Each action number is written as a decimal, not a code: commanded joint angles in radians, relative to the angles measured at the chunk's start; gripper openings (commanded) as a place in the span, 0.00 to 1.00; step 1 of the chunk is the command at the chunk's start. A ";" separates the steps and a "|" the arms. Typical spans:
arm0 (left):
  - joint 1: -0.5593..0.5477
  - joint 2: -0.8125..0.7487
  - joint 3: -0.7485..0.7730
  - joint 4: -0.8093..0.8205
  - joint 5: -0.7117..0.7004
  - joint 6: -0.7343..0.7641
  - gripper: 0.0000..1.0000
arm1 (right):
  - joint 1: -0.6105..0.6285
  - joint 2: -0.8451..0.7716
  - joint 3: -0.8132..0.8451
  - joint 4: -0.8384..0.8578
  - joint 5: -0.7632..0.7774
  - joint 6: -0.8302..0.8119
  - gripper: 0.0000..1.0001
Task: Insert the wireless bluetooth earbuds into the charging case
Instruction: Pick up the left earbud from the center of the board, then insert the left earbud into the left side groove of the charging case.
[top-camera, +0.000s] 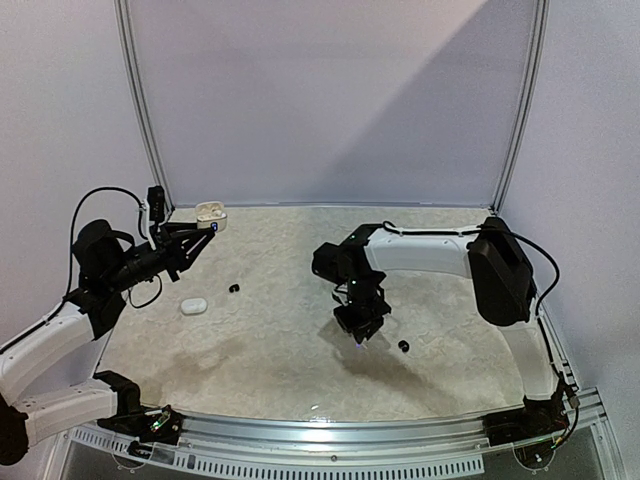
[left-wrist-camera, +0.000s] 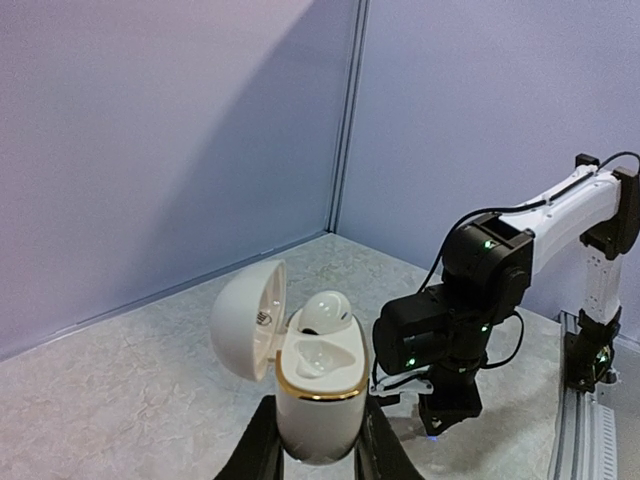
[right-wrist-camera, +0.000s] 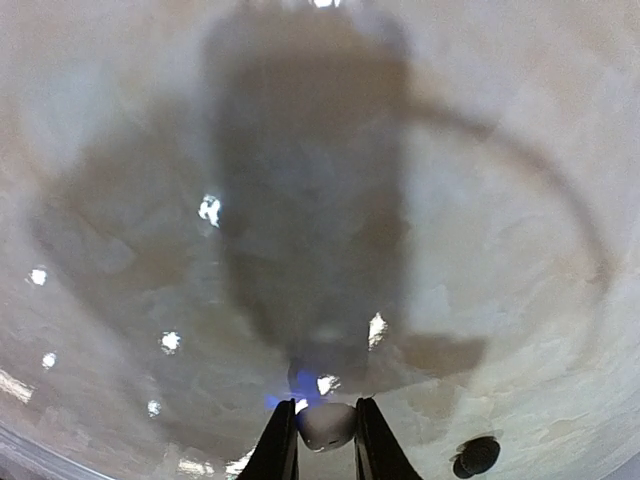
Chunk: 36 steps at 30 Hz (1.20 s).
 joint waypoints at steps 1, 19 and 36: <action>-0.022 0.010 0.005 0.052 0.011 0.025 0.00 | -0.009 -0.131 0.089 0.054 0.094 -0.010 0.08; -0.176 0.071 0.043 0.265 -0.127 0.176 0.00 | 0.227 -0.430 0.185 0.954 0.202 -0.157 0.01; -0.231 0.078 0.049 0.326 -0.128 0.234 0.00 | 0.292 -0.312 0.213 1.154 0.099 -0.280 0.00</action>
